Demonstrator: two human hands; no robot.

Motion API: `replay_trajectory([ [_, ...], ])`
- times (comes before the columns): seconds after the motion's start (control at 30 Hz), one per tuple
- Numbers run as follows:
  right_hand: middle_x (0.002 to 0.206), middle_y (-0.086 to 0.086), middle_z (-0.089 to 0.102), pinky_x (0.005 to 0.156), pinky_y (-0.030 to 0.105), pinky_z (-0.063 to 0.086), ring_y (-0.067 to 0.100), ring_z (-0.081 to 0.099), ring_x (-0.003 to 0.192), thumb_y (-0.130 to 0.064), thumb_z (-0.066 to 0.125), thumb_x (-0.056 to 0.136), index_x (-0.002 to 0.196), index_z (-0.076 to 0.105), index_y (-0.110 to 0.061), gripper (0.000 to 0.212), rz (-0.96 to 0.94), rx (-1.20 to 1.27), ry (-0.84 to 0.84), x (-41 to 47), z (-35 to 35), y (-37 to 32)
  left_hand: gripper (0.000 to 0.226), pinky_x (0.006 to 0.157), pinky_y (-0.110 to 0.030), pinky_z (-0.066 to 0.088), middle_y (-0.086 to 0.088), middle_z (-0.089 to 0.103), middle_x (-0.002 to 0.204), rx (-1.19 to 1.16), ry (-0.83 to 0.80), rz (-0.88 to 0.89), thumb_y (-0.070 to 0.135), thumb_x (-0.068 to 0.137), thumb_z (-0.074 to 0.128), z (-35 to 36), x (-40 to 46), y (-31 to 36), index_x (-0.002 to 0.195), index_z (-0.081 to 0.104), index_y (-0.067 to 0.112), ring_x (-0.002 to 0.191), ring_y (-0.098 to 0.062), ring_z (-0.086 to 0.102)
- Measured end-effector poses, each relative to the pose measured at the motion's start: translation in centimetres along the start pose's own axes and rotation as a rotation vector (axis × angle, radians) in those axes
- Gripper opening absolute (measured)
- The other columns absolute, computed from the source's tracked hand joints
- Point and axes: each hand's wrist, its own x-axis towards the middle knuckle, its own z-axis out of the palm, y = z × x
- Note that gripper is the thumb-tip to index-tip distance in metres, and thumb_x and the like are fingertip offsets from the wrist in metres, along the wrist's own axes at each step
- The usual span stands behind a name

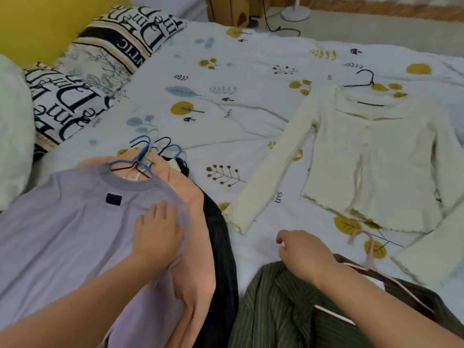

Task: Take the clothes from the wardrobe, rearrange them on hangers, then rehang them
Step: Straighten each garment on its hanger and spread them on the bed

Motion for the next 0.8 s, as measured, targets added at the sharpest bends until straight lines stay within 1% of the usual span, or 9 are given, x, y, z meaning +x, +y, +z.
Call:
replay_trajectory([
  [0.07,0.115,0.006,0.059,0.082,0.031,0.044,0.023,0.054,0.104,-0.011,0.037,0.094,0.120,0.054,-0.014,0.032,-0.059,0.024,0.026,0.9,1.2,-3.8,0.058,0.108,-0.053,0.021,-0.011,0.019,0.154,-0.006,-0.107,-0.131,0.044,0.096,0.032,1.9,-1.1,-3.0,0.146,0.023,0.018,0.140,-0.032,0.021],
  [0.13,0.116,0.007,0.057,0.084,0.033,0.045,0.024,0.052,0.105,-0.014,0.036,0.095,0.120,0.053,-0.013,0.030,-0.142,0.041,0.083,1.9,2.5,-7.4,0.065,0.110,-0.058,0.011,-0.003,0.003,0.158,-0.077,-0.224,-0.256,0.057,0.093,0.026,4.3,-2.1,-5.5,0.148,0.003,0.033,0.143,-0.035,0.004],
  [0.27,0.110,0.009,0.053,0.071,0.033,0.035,0.027,0.049,0.103,-0.013,0.036,0.094,0.107,0.050,-0.009,0.020,-0.282,-0.011,0.204,4.5,4.4,-14.2,0.067,0.109,-0.060,0.013,0.002,0.000,0.158,-0.175,-0.263,-0.310,0.067,0.088,0.021,7.7,-3.1,-7.3,0.143,-0.011,0.045,0.143,-0.037,0.003],
  [0.37,0.121,0.008,0.049,0.075,0.034,0.036,0.027,0.046,0.108,-0.013,0.035,0.095,0.119,0.047,-0.012,0.026,-0.307,0.004,0.299,7.2,5.5,-18.1,0.068,0.109,-0.063,0.007,0.000,-0.008,0.158,-0.220,-0.312,-0.288,0.067,0.088,0.019,8.8,-2.7,-7.3,0.141,-0.018,0.047,0.143,-0.037,-0.004],
  [0.47,0.125,0.011,0.046,0.088,0.037,0.037,0.029,0.043,0.113,-0.015,0.036,0.096,0.129,0.040,-0.011,0.033,-0.232,0.110,0.292,10.3,6.2,-21.2,0.067,0.108,-0.064,0.002,0.000,-0.012,0.158,-0.269,-0.302,-0.271,0.066,0.088,0.019,9.7,-2.5,-7.8,0.138,-0.022,0.049,0.143,-0.038,-0.009],
  [0.57,0.121,0.016,0.049,0.091,0.038,0.036,0.032,0.046,0.111,-0.023,0.042,0.096,0.120,0.046,-0.007,0.029,-0.090,0.132,0.288,12.7,6.0,-22.8,0.067,0.108,-0.064,-0.002,0.000,-0.015,0.157,-0.301,-0.316,-0.248,0.067,0.088,0.020,10.2,-2.4,-8.2,0.138,-0.021,0.050,0.142,-0.038,-0.013],
  [0.67,0.106,0.014,0.058,0.072,0.030,0.034,0.028,0.052,0.095,-0.026,0.051,0.093,0.103,0.051,-0.009,0.019,-0.069,0.220,0.214,13.2,5.7,-23.9,0.067,0.107,-0.065,-0.006,0.001,-0.016,0.157,-0.340,-0.343,-0.251,0.067,0.087,0.023,10.6,-2.3,-8.5,0.142,-0.012,0.049,0.141,-0.038,-0.017],
  [0.73,0.094,0.013,0.057,0.066,0.027,0.029,0.022,0.047,0.083,-0.026,0.053,0.093,0.089,0.046,-0.011,0.017,-0.103,0.243,0.139,12.9,5.9,-24.6,0.068,0.107,-0.065,-0.007,0.003,-0.016,0.157,-0.357,-0.352,-0.263,0.068,0.087,0.024,10.7,-2.3,-8.6,0.144,-0.006,0.046,0.141,-0.037,-0.019],
  [0.8,0.101,0.015,0.056,0.063,0.028,0.030,0.023,0.047,0.084,-0.024,0.053,0.092,0.092,0.045,-0.011,0.015,-0.109,0.260,0.122,12.5,6.3,-24.9,0.068,0.107,-0.064,-0.009,0.004,-0.017,0.156,-0.380,-0.362,-0.257,0.068,0.087,0.022,10.5,-2.4,-8.6,0.144,-0.005,0.045,0.141,-0.036,-0.020],
])
